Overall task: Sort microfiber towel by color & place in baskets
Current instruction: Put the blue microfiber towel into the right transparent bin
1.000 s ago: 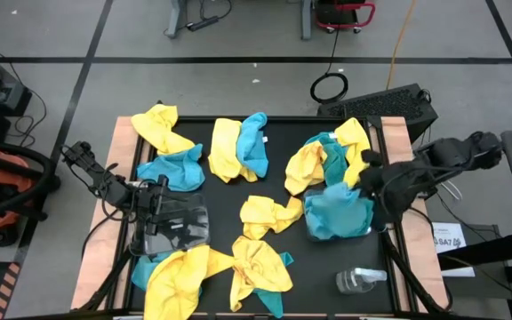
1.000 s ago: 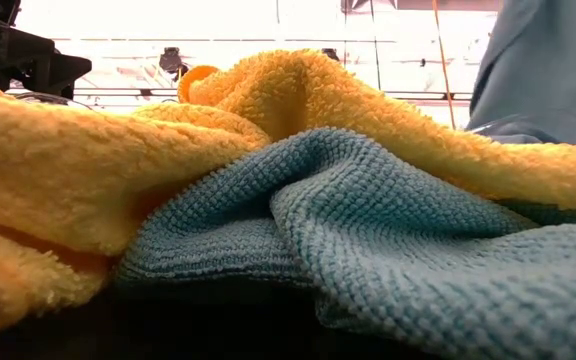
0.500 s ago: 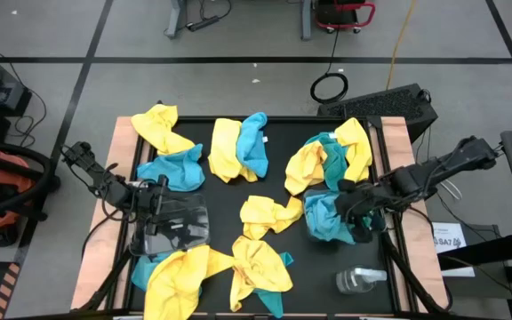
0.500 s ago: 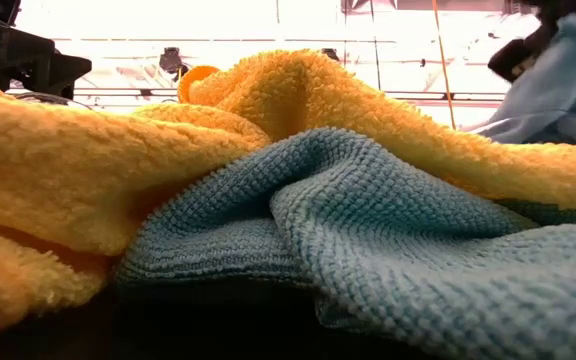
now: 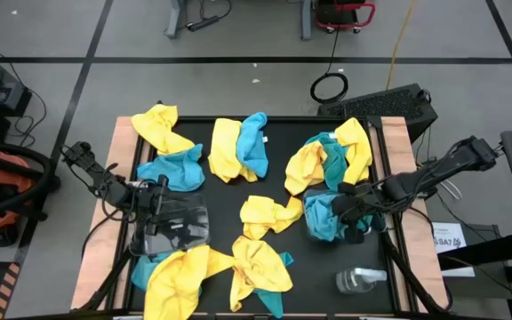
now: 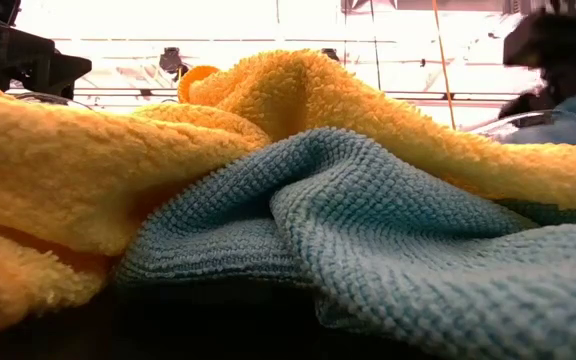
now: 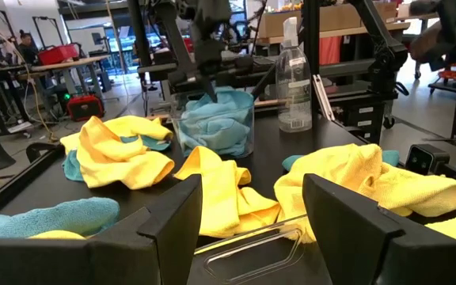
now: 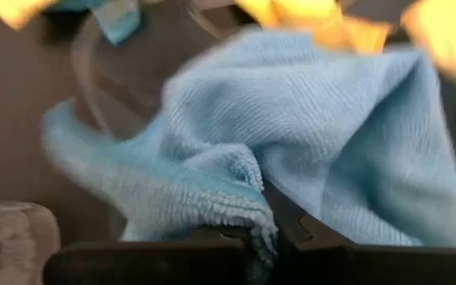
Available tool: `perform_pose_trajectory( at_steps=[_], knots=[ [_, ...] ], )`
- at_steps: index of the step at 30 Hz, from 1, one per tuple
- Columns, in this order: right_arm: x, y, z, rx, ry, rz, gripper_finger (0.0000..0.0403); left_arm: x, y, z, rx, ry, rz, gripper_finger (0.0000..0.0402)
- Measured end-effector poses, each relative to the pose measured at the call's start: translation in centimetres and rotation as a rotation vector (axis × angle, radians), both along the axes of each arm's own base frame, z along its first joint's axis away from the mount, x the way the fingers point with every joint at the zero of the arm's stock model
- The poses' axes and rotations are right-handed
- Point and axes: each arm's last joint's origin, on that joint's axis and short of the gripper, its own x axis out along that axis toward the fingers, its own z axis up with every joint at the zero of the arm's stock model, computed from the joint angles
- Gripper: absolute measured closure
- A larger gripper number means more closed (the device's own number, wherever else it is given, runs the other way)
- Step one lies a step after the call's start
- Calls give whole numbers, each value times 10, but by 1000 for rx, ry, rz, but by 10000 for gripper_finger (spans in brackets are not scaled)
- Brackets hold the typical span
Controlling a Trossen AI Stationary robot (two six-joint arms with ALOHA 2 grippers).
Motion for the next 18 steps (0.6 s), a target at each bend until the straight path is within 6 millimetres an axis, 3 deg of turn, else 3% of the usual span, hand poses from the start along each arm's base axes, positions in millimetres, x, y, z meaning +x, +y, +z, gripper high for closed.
perform_pose_trajectory(
  at_steps=[6, 18],
  knots=[
    [-3, -3, -26, 5, 74, -58, 400, 0, 0, 0, 0, 0, 0, 176],
    [3, -1, -43, -11, 174, -100, 399, 0, 0, 0, 0, 0, 0, 176]
  ],
)
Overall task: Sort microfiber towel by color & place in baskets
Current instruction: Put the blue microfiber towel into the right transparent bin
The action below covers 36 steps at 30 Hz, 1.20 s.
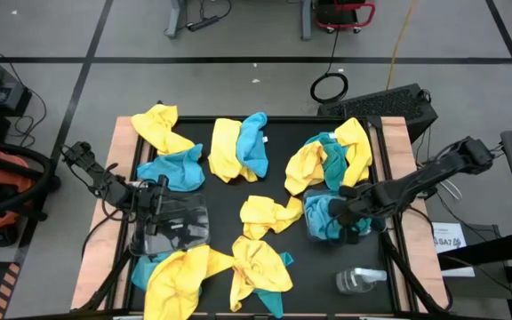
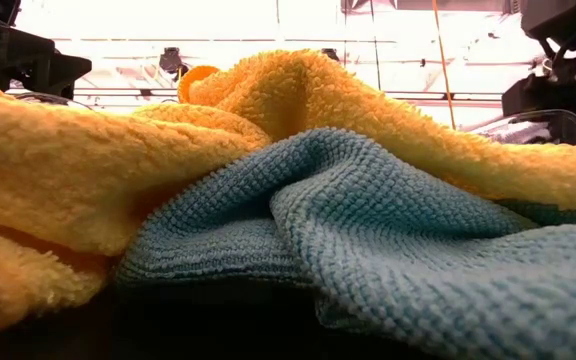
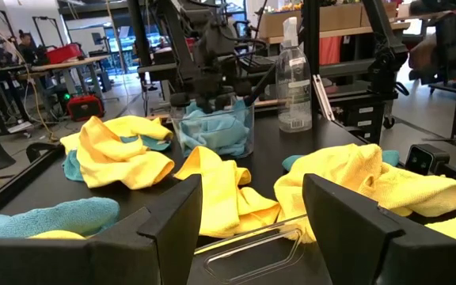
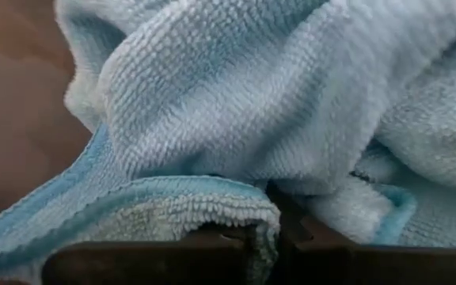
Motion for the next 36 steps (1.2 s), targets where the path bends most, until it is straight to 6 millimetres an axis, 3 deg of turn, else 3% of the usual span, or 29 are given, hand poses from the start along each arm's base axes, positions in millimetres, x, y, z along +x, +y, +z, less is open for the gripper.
perform_pose_trajectory(
  at_steps=[7, 15, 23, 36],
  knots=[
    [4, 2, -7, 8, 43, -2, 383, 0, 0, 0, 0, 0, 1, 176],
    [4, 3, 0, 30, 24, -10, 290, 0, 0, 0, 0, 0, 0, 176],
    [19, 8, 44, 36, -61, 37, 234, 0, 0, 0, 0, 0, 0, 176],
    [18, 7, 101, 7, -11, 51, 231, 0, 0, 0, 0, 0, 0, 176]
  ],
)
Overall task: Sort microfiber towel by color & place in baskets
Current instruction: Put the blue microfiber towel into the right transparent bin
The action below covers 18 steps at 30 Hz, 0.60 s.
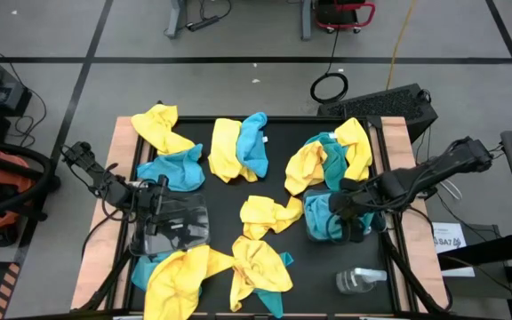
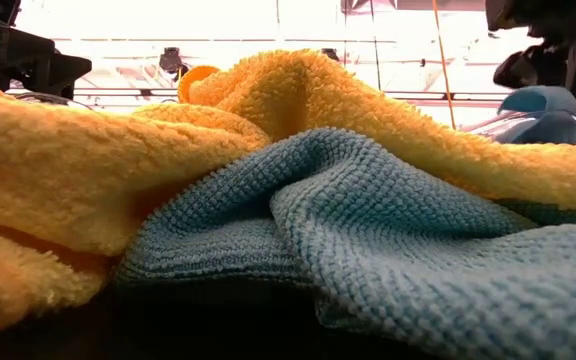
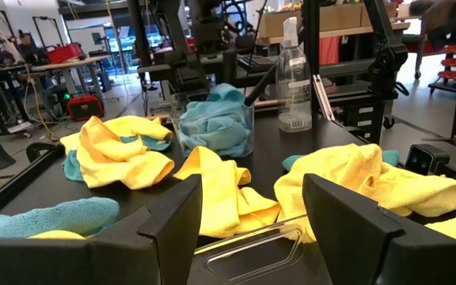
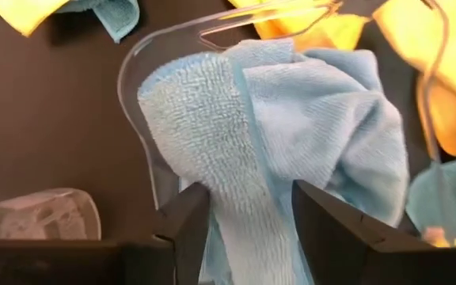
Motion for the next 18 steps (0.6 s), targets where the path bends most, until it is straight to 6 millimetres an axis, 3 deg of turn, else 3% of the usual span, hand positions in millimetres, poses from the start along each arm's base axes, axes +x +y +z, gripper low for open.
perform_pose_trajectory(
  at_steps=[10, 18],
  knots=[
    [5, 0, 35, -18, -107, -7, 231, 0, 0, 0, 0, 0, 0, 176],
    [9, 2, 17, -29, -97, 16, 232, 0, 0, 0, 0, -1, 0, 176]
  ],
)
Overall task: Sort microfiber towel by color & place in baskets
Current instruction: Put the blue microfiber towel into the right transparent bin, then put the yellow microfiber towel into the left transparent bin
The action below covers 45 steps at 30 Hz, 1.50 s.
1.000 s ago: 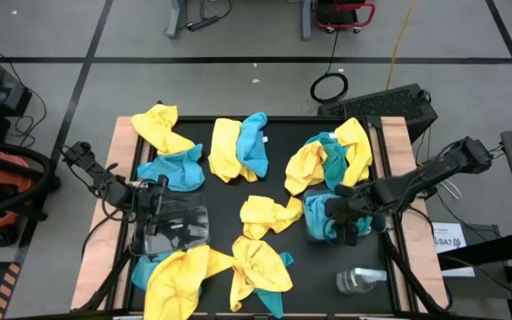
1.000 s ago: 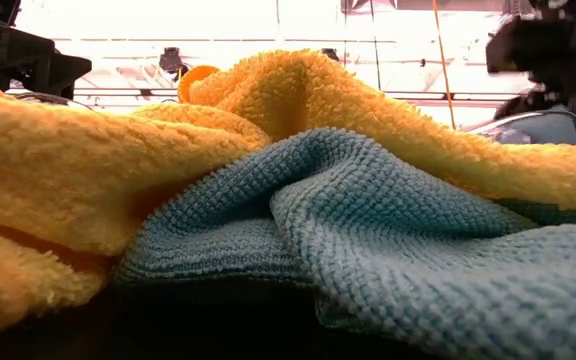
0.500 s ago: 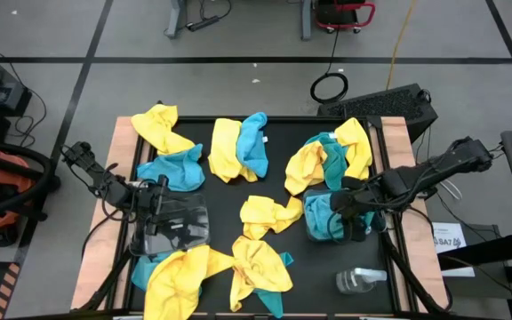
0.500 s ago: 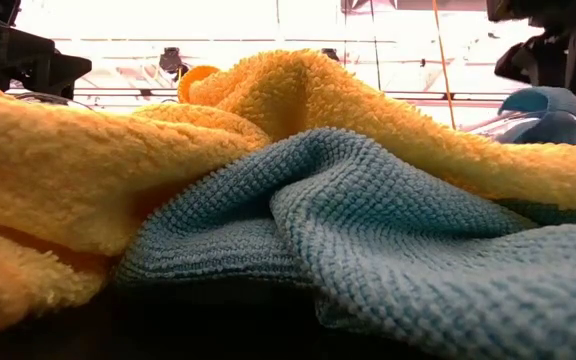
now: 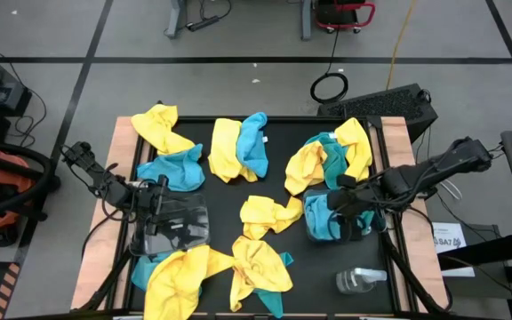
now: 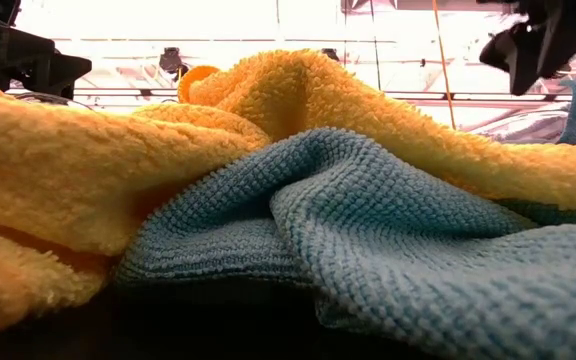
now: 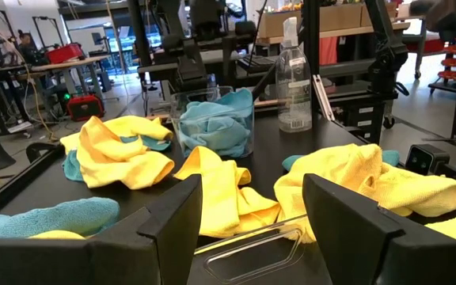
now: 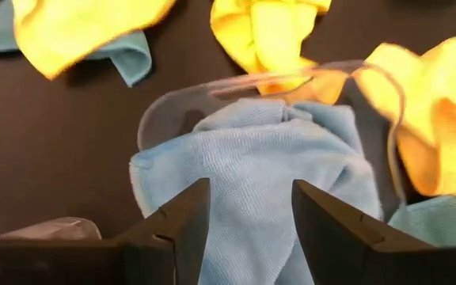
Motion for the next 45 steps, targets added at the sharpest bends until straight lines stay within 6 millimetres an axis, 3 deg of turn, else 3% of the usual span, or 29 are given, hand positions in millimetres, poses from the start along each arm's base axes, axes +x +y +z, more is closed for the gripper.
perform_pose_trajectory(
  at_steps=[6, 20, 27, 33, 45],
  knots=[
    [4, 3, -34, 51, 1, 19, 232, 0, 0, 0, 0, 0, 0, 176],
    [-9, -3, -100, 33, 71, -35, 232, 0, 0, 0, 0, 0, 0, 176],
    [-16, -10, -121, 28, 90, -93, 232, 0, 0, 0, 0, 1, 0, 176],
    [-11, -9, -113, 26, 72, -68, 232, 0, 0, 0, 0, 1, 0, 176],
    [9, -1, -43, 29, -26, -6, 232, 0, 0, 4, -34, -43, 0, 176]
  ],
)
